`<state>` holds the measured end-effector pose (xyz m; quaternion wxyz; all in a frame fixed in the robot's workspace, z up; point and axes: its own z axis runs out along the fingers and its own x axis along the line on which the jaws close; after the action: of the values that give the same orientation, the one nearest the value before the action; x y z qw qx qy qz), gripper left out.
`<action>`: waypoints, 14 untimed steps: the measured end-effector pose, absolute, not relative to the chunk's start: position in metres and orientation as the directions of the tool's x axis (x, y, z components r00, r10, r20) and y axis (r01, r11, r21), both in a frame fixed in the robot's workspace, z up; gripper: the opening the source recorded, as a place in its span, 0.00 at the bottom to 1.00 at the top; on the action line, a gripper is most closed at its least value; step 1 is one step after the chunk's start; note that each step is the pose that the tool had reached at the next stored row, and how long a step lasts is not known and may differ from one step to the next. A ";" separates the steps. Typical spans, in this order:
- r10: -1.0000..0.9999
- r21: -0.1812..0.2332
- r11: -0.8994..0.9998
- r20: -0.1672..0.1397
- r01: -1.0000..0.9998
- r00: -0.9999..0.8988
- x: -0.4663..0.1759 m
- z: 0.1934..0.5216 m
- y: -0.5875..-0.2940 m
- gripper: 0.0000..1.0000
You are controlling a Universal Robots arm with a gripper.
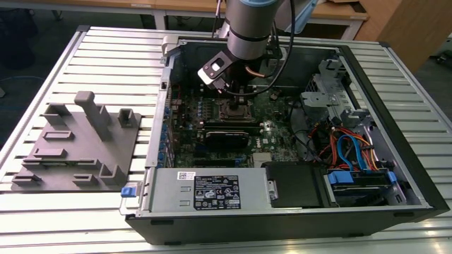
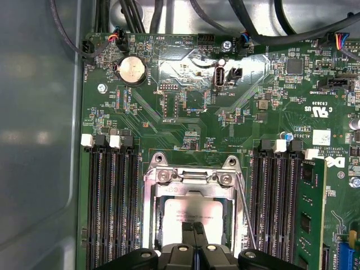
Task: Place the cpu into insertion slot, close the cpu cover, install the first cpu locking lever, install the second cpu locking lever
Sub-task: 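Install the first cpu locking lever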
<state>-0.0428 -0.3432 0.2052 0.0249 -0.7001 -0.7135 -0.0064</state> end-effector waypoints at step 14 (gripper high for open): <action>0.999 -0.026 0.019 0.044 0.999 -0.018 -0.043 0.213 -0.343 0.10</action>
<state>-0.0429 -0.3432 0.2126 0.0248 -0.7002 -0.7135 -0.0062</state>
